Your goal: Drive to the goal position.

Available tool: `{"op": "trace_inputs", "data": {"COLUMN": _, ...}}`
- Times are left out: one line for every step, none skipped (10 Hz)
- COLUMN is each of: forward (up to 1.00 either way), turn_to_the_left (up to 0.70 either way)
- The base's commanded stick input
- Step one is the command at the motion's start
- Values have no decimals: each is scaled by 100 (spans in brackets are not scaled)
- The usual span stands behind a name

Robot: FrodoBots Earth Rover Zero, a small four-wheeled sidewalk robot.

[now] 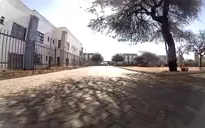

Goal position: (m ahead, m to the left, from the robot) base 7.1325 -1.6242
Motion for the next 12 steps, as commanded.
{"op": "trace_inputs", "data": {"forward": 0, "turn_to_the_left": 0}}
{"op": "trace_inputs", "data": {"forward": 0, "turn_to_the_left": 0}}
{"op": "trace_inputs", "data": {"forward": 0, "turn_to_the_left": 0}}
{"op": "trace_inputs", "data": {"forward": 0, "turn_to_the_left": 0}}
{"op": "trace_inputs", "data": {"forward": 100, "turn_to_the_left": 0}}
{"op": "trace_inputs", "data": {"forward": 100, "turn_to_the_left": 0}}
{"op": "trace_inputs", "data": {"forward": 100, "turn_to_the_left": 0}}
{"op": "trace_inputs", "data": {"forward": 100, "turn_to_the_left": 0}}
{"op": "trace_inputs", "data": {"forward": 100, "turn_to_the_left": 0}}
{"op": "trace_inputs", "data": {"forward": 100, "turn_to_the_left": 0}}
{"op": "trace_inputs", "data": {"forward": 100, "turn_to_the_left": 0}}
{"op": "trace_inputs", "data": {"forward": 100, "turn_to_the_left": 0}}
